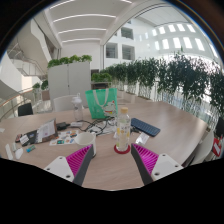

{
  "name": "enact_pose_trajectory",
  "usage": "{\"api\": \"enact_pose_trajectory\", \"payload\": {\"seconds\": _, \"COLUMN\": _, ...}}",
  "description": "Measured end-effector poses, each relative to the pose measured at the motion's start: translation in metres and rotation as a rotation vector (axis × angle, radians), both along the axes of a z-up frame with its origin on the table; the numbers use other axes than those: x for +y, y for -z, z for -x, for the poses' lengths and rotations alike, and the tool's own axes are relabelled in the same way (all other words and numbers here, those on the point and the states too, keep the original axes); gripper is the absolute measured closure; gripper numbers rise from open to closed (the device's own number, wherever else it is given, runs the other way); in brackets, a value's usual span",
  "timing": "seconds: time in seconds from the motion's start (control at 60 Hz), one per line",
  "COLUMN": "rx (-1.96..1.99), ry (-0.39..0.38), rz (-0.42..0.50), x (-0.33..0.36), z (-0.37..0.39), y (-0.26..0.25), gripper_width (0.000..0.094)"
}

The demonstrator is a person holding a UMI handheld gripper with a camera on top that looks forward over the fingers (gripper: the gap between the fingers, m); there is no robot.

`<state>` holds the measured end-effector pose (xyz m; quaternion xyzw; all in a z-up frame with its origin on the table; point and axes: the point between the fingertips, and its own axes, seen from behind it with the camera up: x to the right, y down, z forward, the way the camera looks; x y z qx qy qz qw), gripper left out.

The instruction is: Pour water

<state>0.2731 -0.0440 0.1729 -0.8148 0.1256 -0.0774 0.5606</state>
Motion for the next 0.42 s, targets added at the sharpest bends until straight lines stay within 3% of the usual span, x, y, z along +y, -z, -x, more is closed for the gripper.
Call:
{"api": "enact_pose_trajectory", "payload": {"seconds": 0.2, "rx": 0.021, "ry": 0.022, "rz": 0.004, "x": -0.105, "z": 0.069, "y": -0.052, "gripper_width": 0.0108}}
{"api": "enact_pose_trajectory", "payload": {"seconds": 0.417, "rx": -0.023, "ry": -0.006, "rz": 0.003, "x": -0.173, "z": 0.112, "y": -0.096, "gripper_width": 0.0109}}
